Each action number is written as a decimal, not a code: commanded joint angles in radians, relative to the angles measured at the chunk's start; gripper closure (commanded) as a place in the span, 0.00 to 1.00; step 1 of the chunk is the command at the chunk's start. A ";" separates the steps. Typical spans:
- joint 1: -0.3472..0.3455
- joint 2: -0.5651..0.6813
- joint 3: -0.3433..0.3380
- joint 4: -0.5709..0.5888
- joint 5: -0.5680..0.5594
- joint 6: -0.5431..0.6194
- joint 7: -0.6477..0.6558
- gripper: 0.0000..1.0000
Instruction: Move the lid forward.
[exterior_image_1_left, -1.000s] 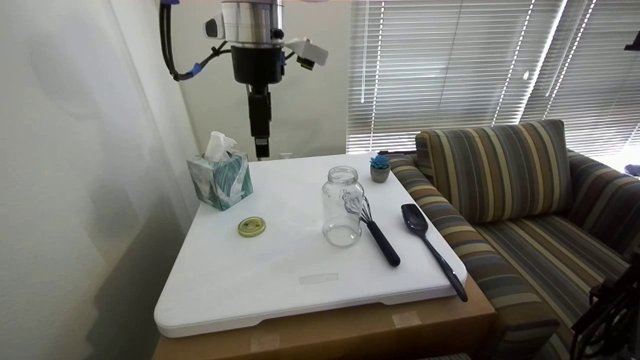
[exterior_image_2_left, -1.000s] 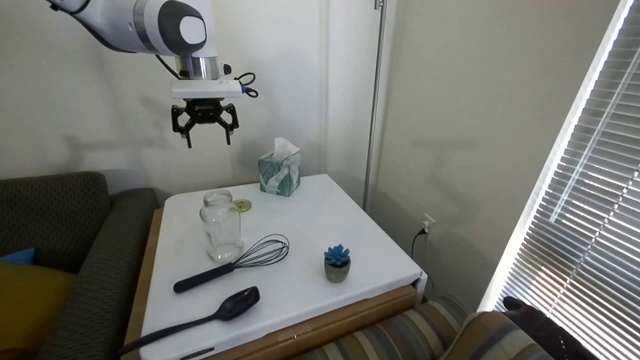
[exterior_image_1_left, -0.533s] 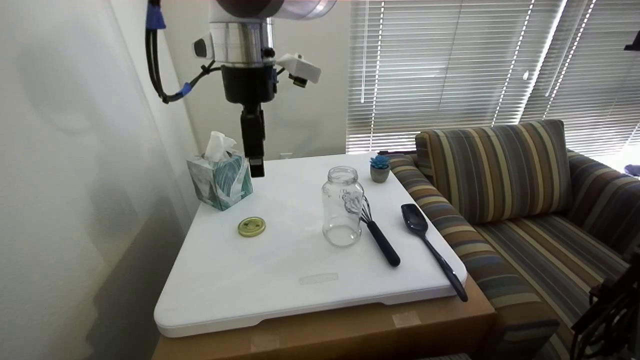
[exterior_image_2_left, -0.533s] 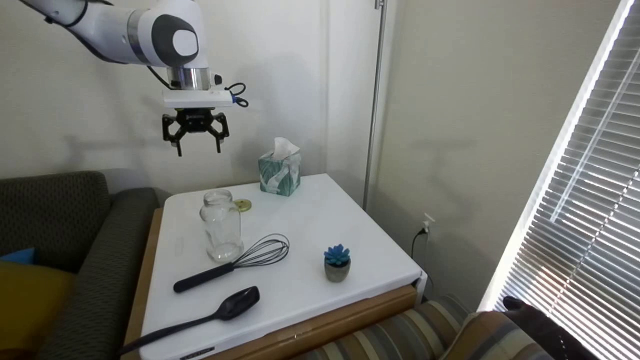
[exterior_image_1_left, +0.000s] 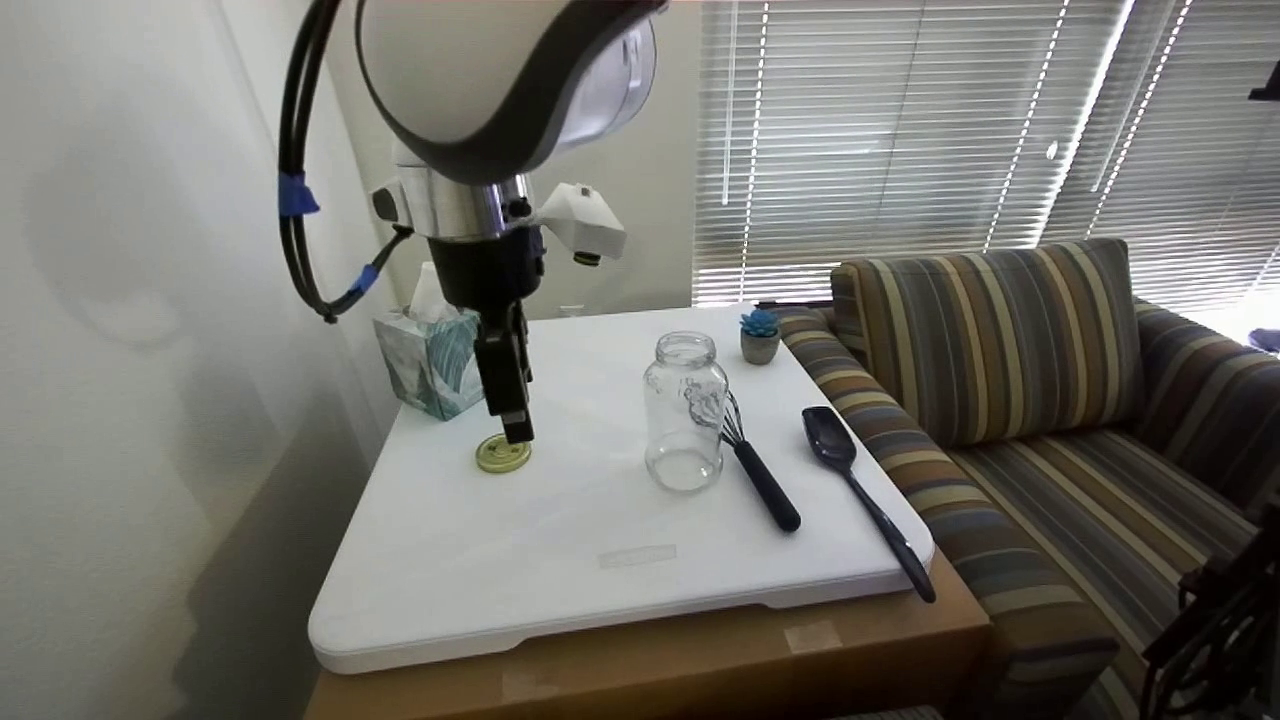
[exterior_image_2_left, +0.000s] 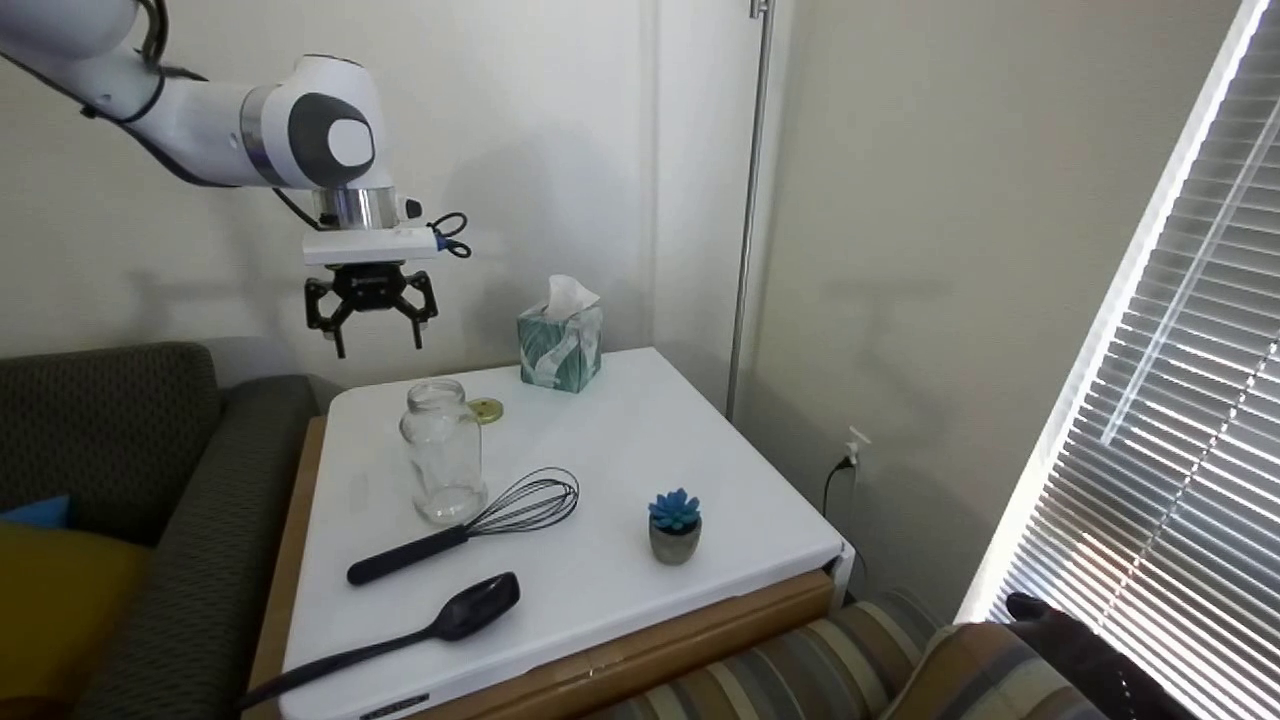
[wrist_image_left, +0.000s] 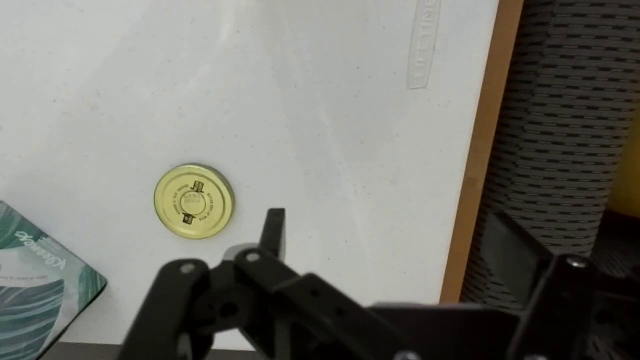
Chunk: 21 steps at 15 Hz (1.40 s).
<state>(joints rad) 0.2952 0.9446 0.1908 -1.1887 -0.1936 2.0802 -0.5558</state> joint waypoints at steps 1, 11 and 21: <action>0.013 0.050 -0.018 0.047 -0.015 -0.009 0.072 0.00; 0.008 0.194 -0.031 0.102 0.002 -0.004 0.183 0.00; 0.021 0.243 -0.053 0.171 -0.013 0.059 0.214 0.00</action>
<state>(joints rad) 0.3077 1.1368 0.1624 -1.0939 -0.1950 2.1112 -0.3682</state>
